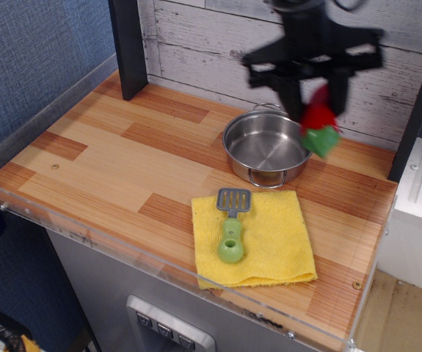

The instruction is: Place the red pepper to the left of the silver pot.

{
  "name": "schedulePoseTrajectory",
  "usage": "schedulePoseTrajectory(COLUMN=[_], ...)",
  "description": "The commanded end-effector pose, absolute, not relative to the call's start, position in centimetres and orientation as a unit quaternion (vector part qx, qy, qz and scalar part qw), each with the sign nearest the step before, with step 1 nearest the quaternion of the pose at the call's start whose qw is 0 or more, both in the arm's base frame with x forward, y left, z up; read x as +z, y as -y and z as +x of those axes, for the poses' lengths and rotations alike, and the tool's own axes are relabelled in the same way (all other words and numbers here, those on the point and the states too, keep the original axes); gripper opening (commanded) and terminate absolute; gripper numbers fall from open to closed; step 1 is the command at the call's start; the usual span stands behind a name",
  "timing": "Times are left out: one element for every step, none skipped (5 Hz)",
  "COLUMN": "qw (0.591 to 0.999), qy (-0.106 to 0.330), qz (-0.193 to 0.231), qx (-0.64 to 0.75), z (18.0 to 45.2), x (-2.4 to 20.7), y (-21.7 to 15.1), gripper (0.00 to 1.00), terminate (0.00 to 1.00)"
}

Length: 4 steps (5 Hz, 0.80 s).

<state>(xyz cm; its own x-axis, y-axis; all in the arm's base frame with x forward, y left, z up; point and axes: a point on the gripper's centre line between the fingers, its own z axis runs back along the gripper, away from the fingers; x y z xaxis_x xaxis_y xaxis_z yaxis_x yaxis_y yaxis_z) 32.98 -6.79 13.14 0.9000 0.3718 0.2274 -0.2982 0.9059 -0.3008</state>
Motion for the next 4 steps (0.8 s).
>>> schedulePoseTrajectory(qw=[0.946,0.938,0.933,0.93], qy=[0.18,0.18,0.176,0.163], qz=[-0.132,-0.122,-0.112,-0.098], qx=[0.236,0.268,0.295,0.315], z=[33.3,33.6,34.0,34.8], x=[15.6,15.2,14.1,12.6], y=[0.0,-3.4,-5.9,-8.0], gripper=[0.0,0.0,0.0,0.0], terminate=[0.0,0.0,0.0,0.0])
